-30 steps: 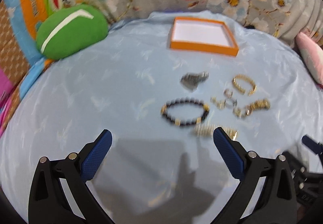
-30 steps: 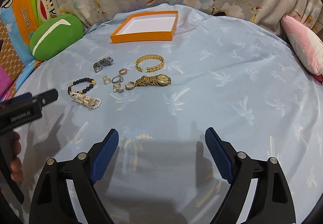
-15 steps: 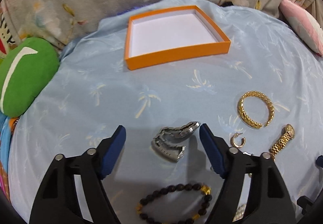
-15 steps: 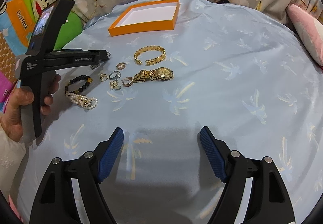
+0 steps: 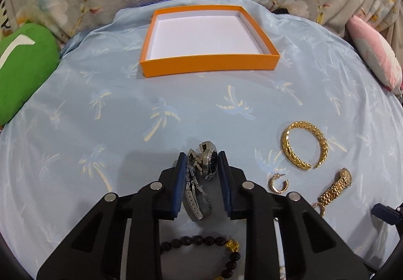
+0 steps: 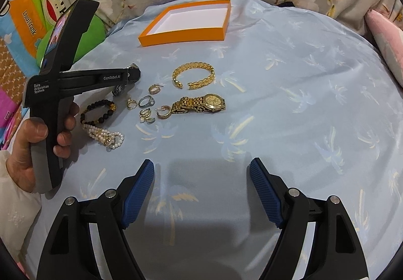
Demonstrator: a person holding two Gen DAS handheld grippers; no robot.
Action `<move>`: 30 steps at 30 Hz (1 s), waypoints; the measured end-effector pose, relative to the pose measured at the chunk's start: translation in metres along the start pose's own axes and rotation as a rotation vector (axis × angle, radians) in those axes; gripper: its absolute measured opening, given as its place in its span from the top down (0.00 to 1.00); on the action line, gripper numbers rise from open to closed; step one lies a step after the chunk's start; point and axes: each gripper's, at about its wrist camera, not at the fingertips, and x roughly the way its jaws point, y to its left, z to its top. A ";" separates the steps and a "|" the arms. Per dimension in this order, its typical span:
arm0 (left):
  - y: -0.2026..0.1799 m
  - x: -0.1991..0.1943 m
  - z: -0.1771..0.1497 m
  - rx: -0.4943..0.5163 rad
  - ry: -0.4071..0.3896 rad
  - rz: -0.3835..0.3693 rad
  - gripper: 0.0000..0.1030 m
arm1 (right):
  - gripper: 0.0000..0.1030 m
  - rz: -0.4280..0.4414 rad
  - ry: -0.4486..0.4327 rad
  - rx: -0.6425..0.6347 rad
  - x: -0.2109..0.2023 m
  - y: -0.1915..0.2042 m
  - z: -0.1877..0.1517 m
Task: Organize jewelry
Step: 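Lower the left tool onto the silver watch and close on it, then grasp the pearl bracelet with the right tool while the left tool holds the silver watch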
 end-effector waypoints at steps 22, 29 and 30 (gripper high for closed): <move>0.073 -0.065 -0.053 -0.235 -0.047 0.114 0.79 | 0.61 0.211 0.056 -0.336 0.048 0.088 0.036; 0.074 -0.066 -0.057 -0.230 -0.053 0.119 0.80 | 0.87 0.209 0.053 -0.298 0.045 0.083 0.033; 0.074 -0.067 -0.056 -0.230 -0.054 0.119 0.80 | 0.87 0.209 0.052 -0.290 0.044 0.081 0.033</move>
